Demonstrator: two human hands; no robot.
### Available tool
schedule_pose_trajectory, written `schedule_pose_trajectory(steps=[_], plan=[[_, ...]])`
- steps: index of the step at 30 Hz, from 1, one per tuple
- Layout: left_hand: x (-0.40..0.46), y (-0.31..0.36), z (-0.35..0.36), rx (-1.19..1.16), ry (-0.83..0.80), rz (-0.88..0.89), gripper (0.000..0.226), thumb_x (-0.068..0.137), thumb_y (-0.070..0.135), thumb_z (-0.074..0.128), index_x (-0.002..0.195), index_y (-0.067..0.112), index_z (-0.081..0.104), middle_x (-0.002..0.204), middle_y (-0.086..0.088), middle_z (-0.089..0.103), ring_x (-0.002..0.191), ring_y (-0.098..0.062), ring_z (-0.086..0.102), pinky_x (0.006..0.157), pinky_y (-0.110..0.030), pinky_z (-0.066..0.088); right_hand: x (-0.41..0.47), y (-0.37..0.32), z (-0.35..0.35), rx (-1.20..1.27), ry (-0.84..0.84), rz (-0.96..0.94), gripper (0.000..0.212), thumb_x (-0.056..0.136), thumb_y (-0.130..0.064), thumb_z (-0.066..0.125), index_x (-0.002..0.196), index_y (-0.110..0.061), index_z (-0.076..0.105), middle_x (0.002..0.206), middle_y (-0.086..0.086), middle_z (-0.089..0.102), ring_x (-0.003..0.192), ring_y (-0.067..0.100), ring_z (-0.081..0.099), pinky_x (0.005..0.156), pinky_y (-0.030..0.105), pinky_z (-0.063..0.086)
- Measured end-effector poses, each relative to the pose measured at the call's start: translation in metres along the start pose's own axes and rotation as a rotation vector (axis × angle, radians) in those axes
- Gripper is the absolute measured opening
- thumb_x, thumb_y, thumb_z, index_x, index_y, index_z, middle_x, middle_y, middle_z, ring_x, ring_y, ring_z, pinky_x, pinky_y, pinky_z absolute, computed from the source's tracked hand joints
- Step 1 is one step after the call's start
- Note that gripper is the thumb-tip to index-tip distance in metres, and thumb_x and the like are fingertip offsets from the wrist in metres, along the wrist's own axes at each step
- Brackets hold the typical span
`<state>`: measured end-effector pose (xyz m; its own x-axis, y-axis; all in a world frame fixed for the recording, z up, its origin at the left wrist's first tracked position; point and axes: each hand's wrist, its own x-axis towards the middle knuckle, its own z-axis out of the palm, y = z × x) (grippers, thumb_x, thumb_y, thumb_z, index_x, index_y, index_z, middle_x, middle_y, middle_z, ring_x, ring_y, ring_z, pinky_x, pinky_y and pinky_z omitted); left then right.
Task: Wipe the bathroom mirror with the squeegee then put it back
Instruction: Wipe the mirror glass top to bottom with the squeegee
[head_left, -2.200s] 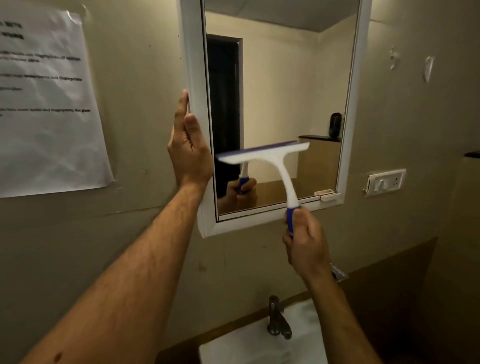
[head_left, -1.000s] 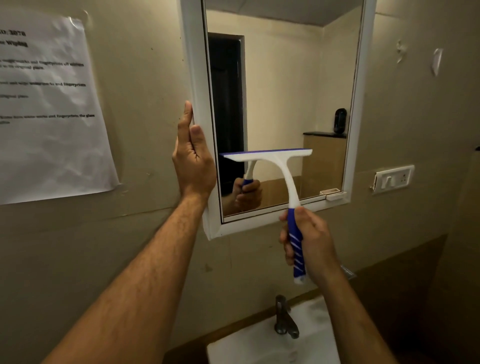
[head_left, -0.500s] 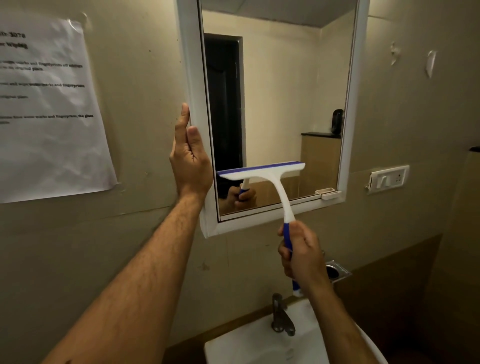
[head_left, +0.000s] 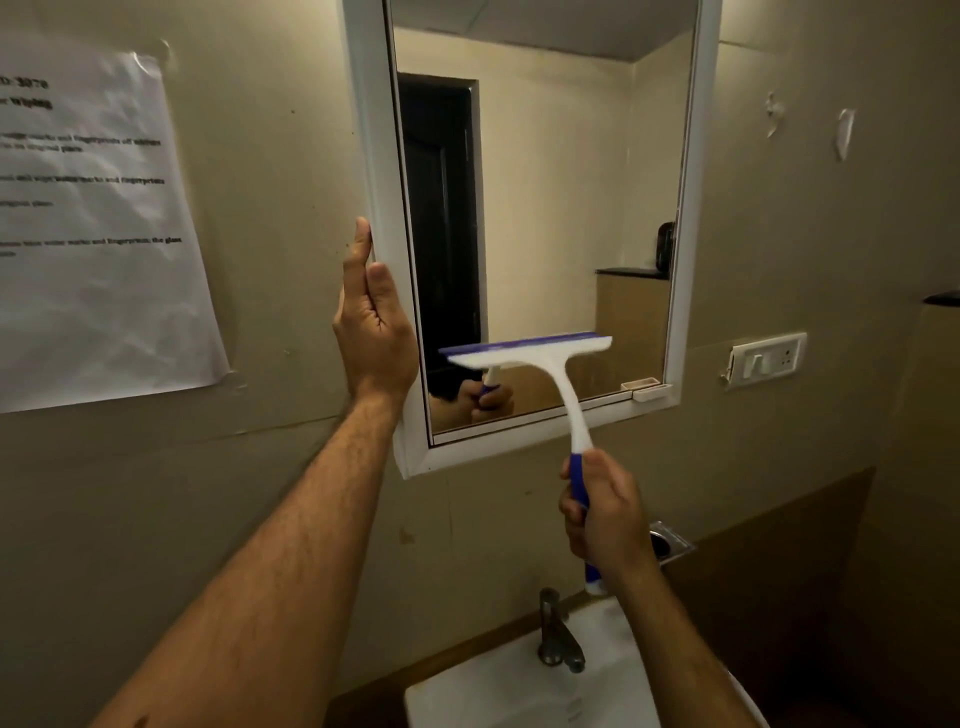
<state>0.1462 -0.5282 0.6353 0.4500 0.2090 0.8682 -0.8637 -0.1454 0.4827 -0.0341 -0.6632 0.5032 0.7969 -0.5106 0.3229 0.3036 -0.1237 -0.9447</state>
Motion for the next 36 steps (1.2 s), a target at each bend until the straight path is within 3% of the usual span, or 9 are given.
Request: schedule_pose_trajectory(steps=[4,8,12,20,25,28,30,33,36], plan=[[-0.001,0.001,-0.002,0.04,0.0,0.01,0.04,0.098,0.059,0.022,0.138,0.062,0.022,0.132,-0.015,0.058,0.11,-0.053,0.052,0.086,-0.059,0.052,0.005,-0.007,0.01,0.031,0.006,-0.009,0.034,0.101,-0.037,0.032,0.091,-0.015,0.056,0.053,-0.004,0.045,0.041,0.007,0.037,0.039,0.022,0.034],[-0.004,0.003,-0.001,-0.035,0.016,-0.013,0.045,0.103,0.042,0.028,0.147,0.032,0.033,0.141,-0.007,0.054,0.117,-0.042,0.055,0.094,-0.05,0.05,-0.015,0.027,0.014,-0.048,0.024,0.008,0.034,0.101,-0.031,0.033,0.086,-0.009,0.054,0.056,0.001,0.043,0.042,0.005,0.038,0.04,0.02,0.034],[-0.002,0.001,0.0,-0.026,0.017,-0.025,0.048,0.102,0.046,0.026,0.147,0.032,0.033,0.13,-0.02,0.058,0.111,-0.05,0.054,0.089,-0.056,0.05,-0.023,0.04,0.006,-0.111,0.027,0.006,0.036,0.095,-0.036,0.036,0.082,-0.008,0.054,0.057,0.003,0.043,0.042,0.005,0.038,0.041,0.019,0.035],[-0.004,0.002,-0.003,-0.027,-0.019,-0.021,0.047,0.099,0.055,0.024,0.145,0.043,0.028,0.125,-0.029,0.056,0.107,-0.052,0.055,0.083,-0.059,0.052,0.004,0.005,0.007,0.001,0.063,-0.021,0.036,0.102,-0.034,0.03,0.088,-0.012,0.055,0.055,-0.003,0.045,0.04,0.004,0.038,0.038,0.019,0.035],[-0.006,0.003,-0.004,-0.058,-0.041,-0.024,0.048,0.102,0.046,0.026,0.147,0.032,0.032,0.123,-0.034,0.054,0.095,-0.037,0.064,0.082,-0.047,0.054,-0.013,0.042,-0.001,-0.022,0.065,0.051,0.037,0.096,-0.038,0.035,0.086,-0.008,0.054,0.059,0.002,0.044,0.042,0.004,0.039,0.041,0.018,0.035],[-0.006,0.004,-0.005,-0.071,-0.029,-0.02,0.047,0.103,0.043,0.028,0.147,0.029,0.034,0.125,-0.027,0.057,0.096,-0.035,0.064,0.084,-0.041,0.055,-0.014,0.042,-0.014,-0.046,0.065,0.062,0.036,0.096,-0.038,0.037,0.085,-0.008,0.054,0.059,0.002,0.044,0.042,0.004,0.039,0.041,0.018,0.035],[-0.007,0.006,-0.005,-0.08,-0.016,-0.023,0.045,0.104,0.035,0.03,0.147,0.025,0.036,0.132,-0.016,0.059,0.093,-0.026,0.066,0.085,-0.028,0.055,-0.007,0.026,-0.019,-0.034,0.076,0.044,0.034,0.101,-0.033,0.035,0.086,-0.009,0.054,0.057,0.0,0.044,0.04,0.003,0.038,0.04,0.018,0.034],[-0.008,0.011,-0.005,-0.09,0.001,-0.023,0.043,0.105,0.03,0.032,0.146,0.022,0.038,0.143,-0.002,0.052,0.117,-0.027,0.059,0.097,-0.034,0.048,0.01,-0.004,-0.021,-0.041,0.088,-0.027,0.035,0.102,-0.034,0.032,0.087,-0.011,0.054,0.054,-0.003,0.045,0.039,0.003,0.038,0.038,0.019,0.035],[-0.01,0.013,-0.006,-0.09,-0.011,-0.03,0.043,0.105,0.03,0.031,0.147,0.022,0.037,0.144,-0.003,0.051,0.119,-0.026,0.058,0.098,-0.027,0.047,0.02,-0.009,-0.021,-0.066,0.094,-0.051,0.036,0.102,-0.036,0.031,0.088,-0.012,0.054,0.057,-0.001,0.046,0.04,0.004,0.04,0.04,0.02,0.036]])
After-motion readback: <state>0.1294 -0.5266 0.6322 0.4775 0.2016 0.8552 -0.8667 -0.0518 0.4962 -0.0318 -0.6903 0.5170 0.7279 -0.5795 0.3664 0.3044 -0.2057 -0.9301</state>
